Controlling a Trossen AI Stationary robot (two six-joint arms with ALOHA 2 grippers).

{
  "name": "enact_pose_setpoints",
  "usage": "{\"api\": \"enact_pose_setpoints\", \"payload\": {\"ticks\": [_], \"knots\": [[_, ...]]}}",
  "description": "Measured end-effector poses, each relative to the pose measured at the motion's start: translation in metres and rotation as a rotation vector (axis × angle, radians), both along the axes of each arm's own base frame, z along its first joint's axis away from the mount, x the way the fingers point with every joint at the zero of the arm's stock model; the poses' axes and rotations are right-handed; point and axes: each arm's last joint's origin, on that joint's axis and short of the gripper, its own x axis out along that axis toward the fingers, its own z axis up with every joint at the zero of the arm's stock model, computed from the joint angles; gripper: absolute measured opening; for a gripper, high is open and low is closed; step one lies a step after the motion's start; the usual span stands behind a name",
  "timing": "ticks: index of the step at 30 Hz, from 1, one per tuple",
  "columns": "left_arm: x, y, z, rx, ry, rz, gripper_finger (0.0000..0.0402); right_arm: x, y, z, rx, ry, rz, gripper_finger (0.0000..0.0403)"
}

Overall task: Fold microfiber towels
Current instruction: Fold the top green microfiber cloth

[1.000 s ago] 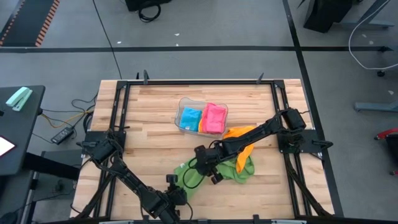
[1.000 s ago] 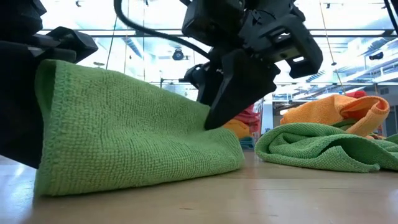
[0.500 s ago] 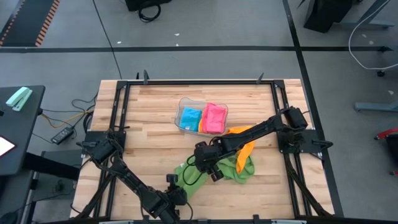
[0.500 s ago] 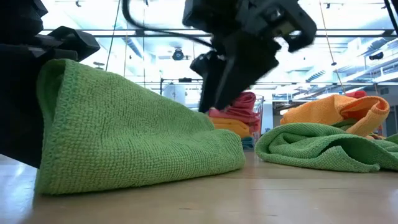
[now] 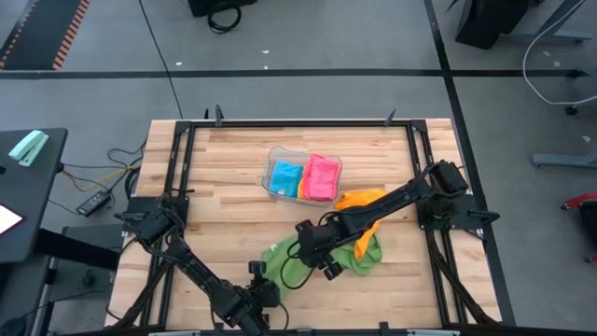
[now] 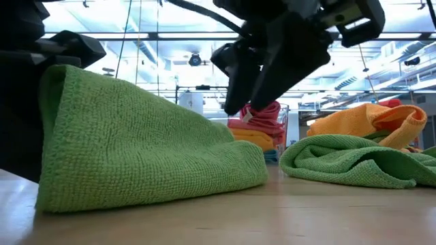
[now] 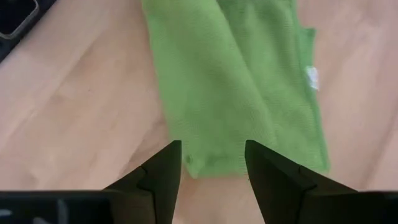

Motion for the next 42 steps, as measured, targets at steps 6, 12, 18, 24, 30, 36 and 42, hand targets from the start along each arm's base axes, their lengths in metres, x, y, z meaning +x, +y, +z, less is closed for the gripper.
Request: {"api": "enact_pose_setpoints", "payload": {"ticks": [6, 12, 18, 24, 30, 36, 42], "knots": [[0.001, 0.001, 0.000, 0.003, 0.002, -0.003, 0.0018, -0.012, 0.002, 0.007, 0.084, -0.205, 0.017, 0.0186], [0.001, 0.001, 0.000, 0.001, 0.000, -0.001, 0.0013, -0.021, 0.026, -0.017, 0.217, -0.502, 0.109, 0.0186], [0.003, 0.002, 0.000, -0.001, -0.002, 0.005, 0.0026, -0.010, 0.029, -0.039, 0.243, -0.559, 0.082, 0.0186], [0.002, 0.002, 0.000, 0.004, 0.003, 0.003, 0.0031, -0.003, 0.031, -0.055, 0.206, -0.529, 0.044, 0.0186], [0.002, 0.003, 0.000, 0.007, 0.006, 0.005, 0.0022, -0.001, 0.025, -0.070, 0.143, -0.461, -0.026, 0.0186], [0.003, 0.002, 0.002, -0.015, -0.011, 0.016, 0.0029, -0.003, 0.017, -0.077, 0.131, -0.396, -0.087, 0.0186], [0.001, 0.002, 0.015, -0.042, -0.031, 0.022, 0.0048, -0.002, 0.011, -0.079, 0.132, -0.368, -0.126, 0.0186]]}}
